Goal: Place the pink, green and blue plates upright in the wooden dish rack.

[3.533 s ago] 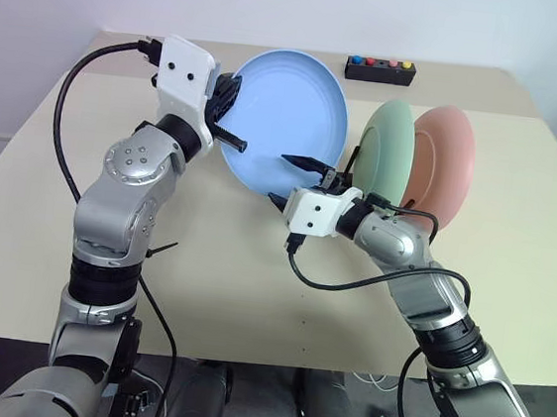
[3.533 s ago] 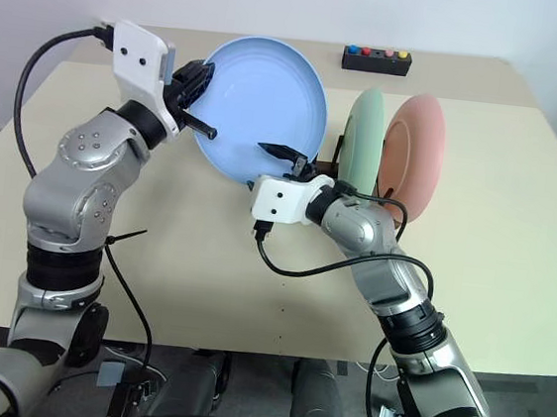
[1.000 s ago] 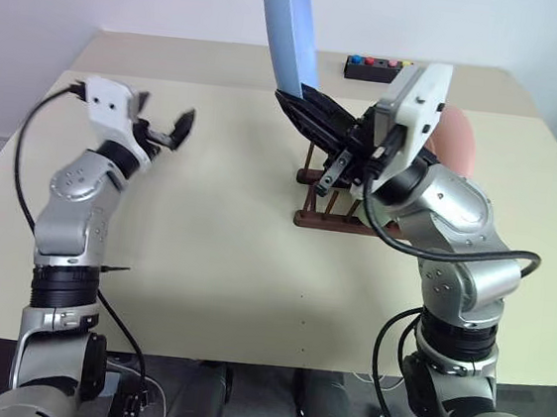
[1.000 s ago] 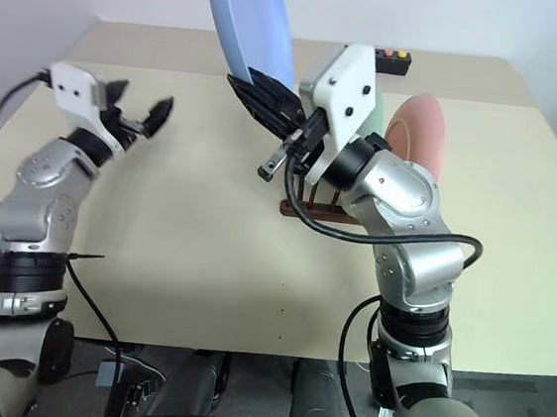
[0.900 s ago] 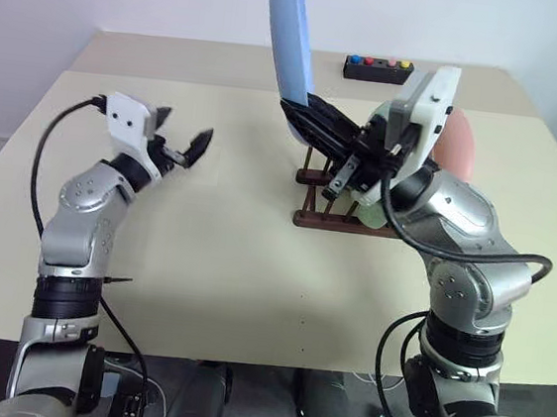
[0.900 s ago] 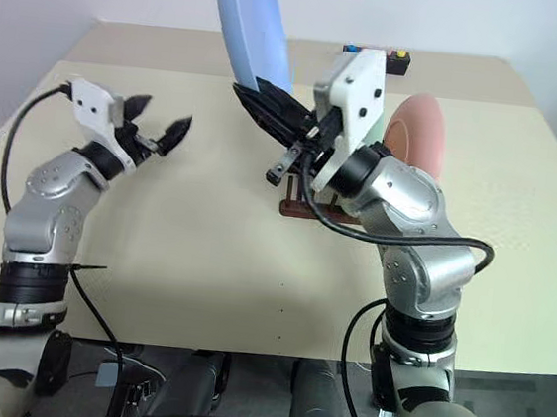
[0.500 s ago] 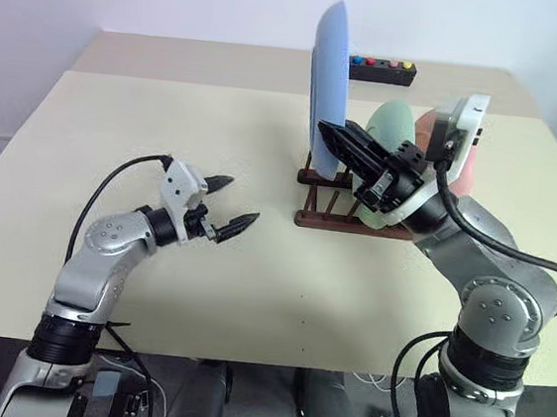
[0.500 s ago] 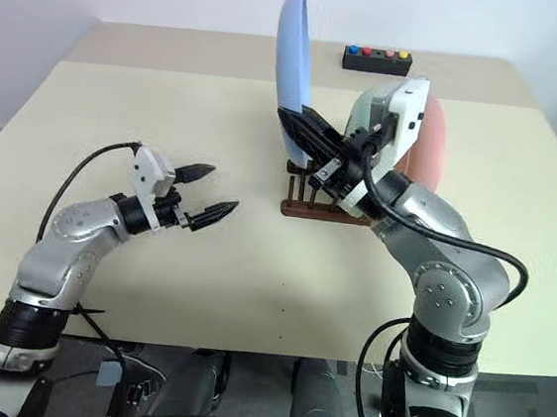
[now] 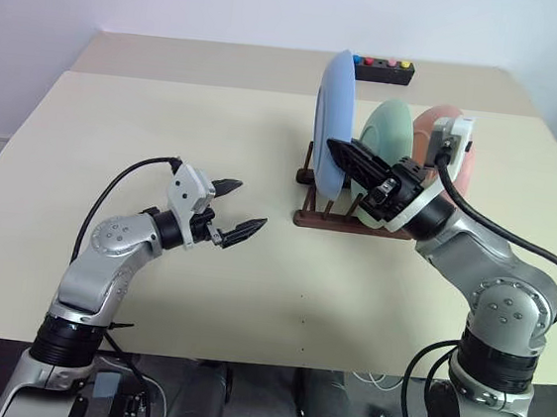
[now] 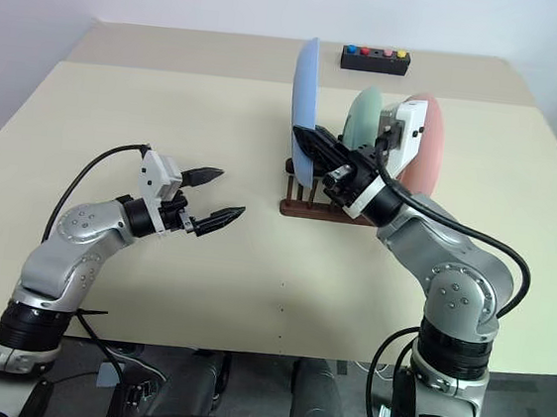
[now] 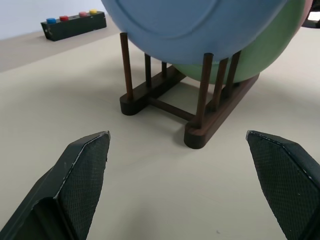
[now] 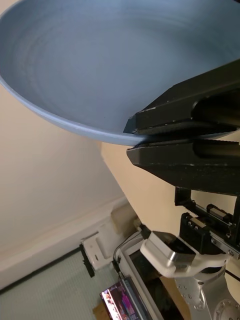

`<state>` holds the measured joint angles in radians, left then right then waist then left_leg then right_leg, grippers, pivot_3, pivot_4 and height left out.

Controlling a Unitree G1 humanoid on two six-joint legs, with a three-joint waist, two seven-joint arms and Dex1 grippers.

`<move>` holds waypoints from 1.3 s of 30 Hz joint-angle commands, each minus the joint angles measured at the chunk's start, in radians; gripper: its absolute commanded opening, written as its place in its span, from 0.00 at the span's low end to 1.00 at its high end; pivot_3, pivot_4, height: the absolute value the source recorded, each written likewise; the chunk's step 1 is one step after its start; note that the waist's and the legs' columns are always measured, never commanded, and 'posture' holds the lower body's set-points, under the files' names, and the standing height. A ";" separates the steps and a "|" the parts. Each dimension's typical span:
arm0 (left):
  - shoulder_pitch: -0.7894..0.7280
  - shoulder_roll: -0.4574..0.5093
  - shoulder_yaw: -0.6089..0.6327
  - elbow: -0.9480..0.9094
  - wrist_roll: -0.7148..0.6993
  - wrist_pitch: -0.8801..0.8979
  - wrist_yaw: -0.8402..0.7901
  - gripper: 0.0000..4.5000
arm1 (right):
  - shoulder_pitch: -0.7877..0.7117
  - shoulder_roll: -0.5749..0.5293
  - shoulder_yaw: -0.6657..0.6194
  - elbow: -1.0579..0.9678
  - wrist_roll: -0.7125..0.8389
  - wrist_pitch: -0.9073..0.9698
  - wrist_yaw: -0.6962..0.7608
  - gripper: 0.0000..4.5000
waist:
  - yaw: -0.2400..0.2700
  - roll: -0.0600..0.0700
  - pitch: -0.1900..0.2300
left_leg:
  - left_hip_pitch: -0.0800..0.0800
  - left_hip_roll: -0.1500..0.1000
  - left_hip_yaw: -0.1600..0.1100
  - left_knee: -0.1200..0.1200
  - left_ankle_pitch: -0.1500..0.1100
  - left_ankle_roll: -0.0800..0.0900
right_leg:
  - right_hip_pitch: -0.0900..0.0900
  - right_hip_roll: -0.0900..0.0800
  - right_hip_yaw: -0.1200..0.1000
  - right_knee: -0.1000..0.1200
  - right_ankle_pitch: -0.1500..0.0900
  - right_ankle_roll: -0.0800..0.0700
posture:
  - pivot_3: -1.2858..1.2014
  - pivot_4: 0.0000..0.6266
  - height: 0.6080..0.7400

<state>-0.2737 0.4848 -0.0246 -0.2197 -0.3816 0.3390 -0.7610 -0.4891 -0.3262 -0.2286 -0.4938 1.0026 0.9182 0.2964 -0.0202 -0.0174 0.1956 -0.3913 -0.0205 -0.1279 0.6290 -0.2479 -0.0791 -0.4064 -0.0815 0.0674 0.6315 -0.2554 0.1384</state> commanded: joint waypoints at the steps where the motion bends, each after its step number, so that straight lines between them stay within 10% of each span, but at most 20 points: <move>1: -0.002 -0.001 0.002 -0.042 -0.005 -0.003 0.000 0.99 | -0.013 -0.005 -0.032 0.004 0.053 -0.008 -0.028 0.00 | 0.000 0.000 0.000 | 0.000 0.000 0.000 0.000 0.000 0.000 | 0.000 0.000 0.000 0.000 0.000 0.000 | 0.52 0.24 1.00; 5: -0.003 -0.002 -0.002 -0.039 0.000 -0.008 0.002 1.00 | -0.009 -0.011 -0.032 0.021 0.072 -0.011 -0.055 0.21 | 0.000 0.000 0.000 | 0.000 0.000 0.000 0.000 0.000 0.000 | 0.000 0.000 0.000 0.000 0.000 0.000 | 0.52 0.24 1.00; 12: -0.005 -0.007 -0.005 -0.040 -0.001 -0.009 0.000 1.00 | -0.010 -0.026 -0.021 0.019 0.065 -0.024 -0.072 0.98 | 0.000 0.000 0.000 | 0.000 0.000 0.000 0.000 0.000 0.000 | 0.000 0.000 0.000 0.000 0.000 0.000 | 0.52 0.24 1.00; 30: -0.014 -0.024 -0.015 -0.028 0.001 -0.012 -0.003 1.00 | -0.072 -0.243 -0.011 -0.123 0.004 -0.047 -0.019 0.99 | 0.003 0.000 0.000 | -0.001 0.000 0.000 0.000 0.000 0.000 | 0.000 0.000 0.000 -0.001 0.000 0.000 | 0.52 0.24 1.00; 39: -0.021 -0.040 -0.010 0.035 0.027 -0.057 0.012 1.00 | 0.278 -0.512 -0.456 -0.154 -0.082 -0.192 0.269 0.99 | 0.015 0.000 0.000 | -0.002 0.000 0.000 0.000 -0.001 0.002 | 0.002 0.000 0.000 -0.004 0.000 0.001 | 0.52 0.24 1.00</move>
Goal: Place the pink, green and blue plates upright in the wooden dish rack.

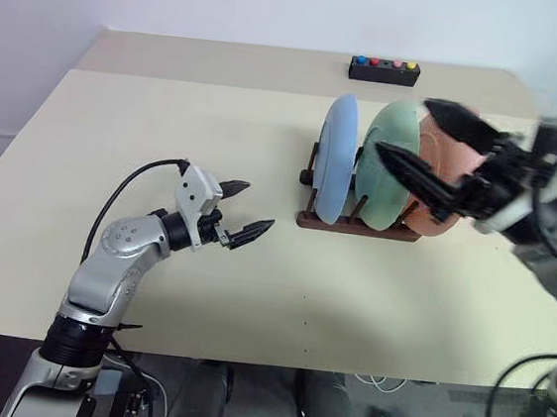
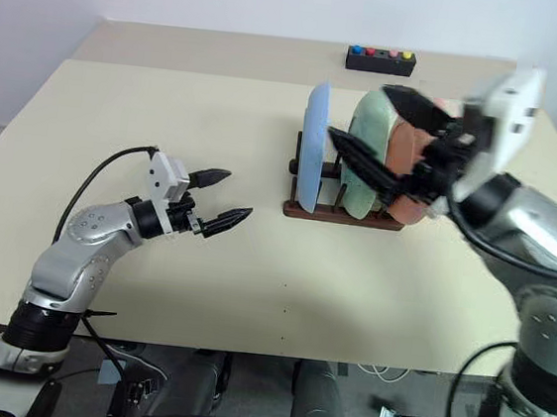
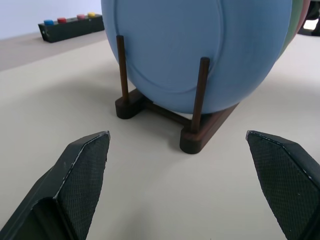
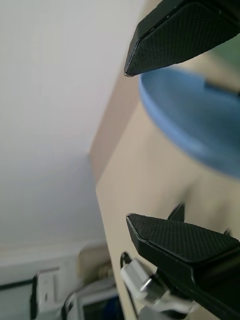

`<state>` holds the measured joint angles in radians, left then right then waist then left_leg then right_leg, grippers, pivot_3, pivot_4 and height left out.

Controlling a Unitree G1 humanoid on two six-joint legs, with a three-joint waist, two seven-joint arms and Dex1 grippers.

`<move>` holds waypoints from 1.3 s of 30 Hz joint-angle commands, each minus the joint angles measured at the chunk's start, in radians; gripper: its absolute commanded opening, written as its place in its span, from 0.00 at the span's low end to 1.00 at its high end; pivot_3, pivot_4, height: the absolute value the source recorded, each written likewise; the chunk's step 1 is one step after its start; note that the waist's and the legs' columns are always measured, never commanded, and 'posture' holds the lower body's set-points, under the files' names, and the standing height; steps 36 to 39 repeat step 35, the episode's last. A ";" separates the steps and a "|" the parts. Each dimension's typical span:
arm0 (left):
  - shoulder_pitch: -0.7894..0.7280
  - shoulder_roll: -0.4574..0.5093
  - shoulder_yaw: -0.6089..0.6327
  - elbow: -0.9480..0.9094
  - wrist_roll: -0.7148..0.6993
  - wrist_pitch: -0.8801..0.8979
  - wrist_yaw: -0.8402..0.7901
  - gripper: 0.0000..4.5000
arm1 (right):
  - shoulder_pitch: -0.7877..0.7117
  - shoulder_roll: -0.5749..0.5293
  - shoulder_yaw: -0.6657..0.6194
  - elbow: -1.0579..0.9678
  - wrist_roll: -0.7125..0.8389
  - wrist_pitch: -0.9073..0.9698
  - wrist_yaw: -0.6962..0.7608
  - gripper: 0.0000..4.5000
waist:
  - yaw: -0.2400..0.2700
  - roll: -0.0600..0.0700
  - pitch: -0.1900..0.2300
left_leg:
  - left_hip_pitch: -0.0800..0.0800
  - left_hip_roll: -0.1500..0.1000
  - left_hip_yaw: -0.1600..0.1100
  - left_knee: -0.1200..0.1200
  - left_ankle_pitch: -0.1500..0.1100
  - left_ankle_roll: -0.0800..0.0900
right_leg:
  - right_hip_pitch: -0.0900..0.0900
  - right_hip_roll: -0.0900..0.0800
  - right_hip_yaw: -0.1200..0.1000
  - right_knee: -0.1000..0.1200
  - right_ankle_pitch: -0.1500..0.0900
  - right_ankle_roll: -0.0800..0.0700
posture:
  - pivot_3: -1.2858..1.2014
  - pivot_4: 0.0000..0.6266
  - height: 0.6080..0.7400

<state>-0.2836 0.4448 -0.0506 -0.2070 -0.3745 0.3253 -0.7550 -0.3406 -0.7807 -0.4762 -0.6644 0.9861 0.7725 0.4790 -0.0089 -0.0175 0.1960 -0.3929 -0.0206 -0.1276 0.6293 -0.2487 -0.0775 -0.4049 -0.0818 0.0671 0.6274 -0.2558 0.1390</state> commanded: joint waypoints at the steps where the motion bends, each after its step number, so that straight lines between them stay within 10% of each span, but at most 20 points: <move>1: -0.013 -0.001 0.015 0.034 0.024 -0.049 0.006 1.00 | 0.195 -0.067 -0.276 0.040 -0.081 -0.059 0.119 0.99 | 0.006 0.000 0.000 | 0.000 0.000 0.000 0.000 0.000 0.000 | 0.000 0.000 0.000 0.000 0.000 0.000 | 0.52 0.24 1.00; 10: -0.029 -0.007 -0.012 0.182 0.089 -0.153 -0.025 1.00 | 0.722 0.062 -0.345 0.189 -0.383 -0.356 0.359 0.99 | -0.011 0.000 -0.001 | 0.003 0.001 0.004 0.001 -0.001 0.001 | 0.002 0.000 0.003 0.000 -0.003 -0.003 | 0.52 0.24 1.00; 21: 0.078 0.075 0.036 0.187 0.108 -0.181 -0.073 1.00 | 0.630 0.141 -0.094 0.389 -0.520 -0.544 0.354 0.99 | -0.011 0.001 -0.001 | 0.004 0.001 0.009 0.001 -0.001 0.001 | 0.001 0.000 0.007 0.000 -0.002 -0.003 | 0.52 0.24 1.00; 39: 0.164 0.090 0.045 0.120 0.116 -0.165 -0.031 1.00 | 0.531 0.115 -0.021 0.483 -0.536 -0.558 0.368 0.99 | -0.006 0.002 -0.001 | 0.004 0.001 0.009 0.001 -0.001 0.001 | 0.001 0.000 0.007 0.000 -0.002 -0.003 | 0.52 0.24 1.00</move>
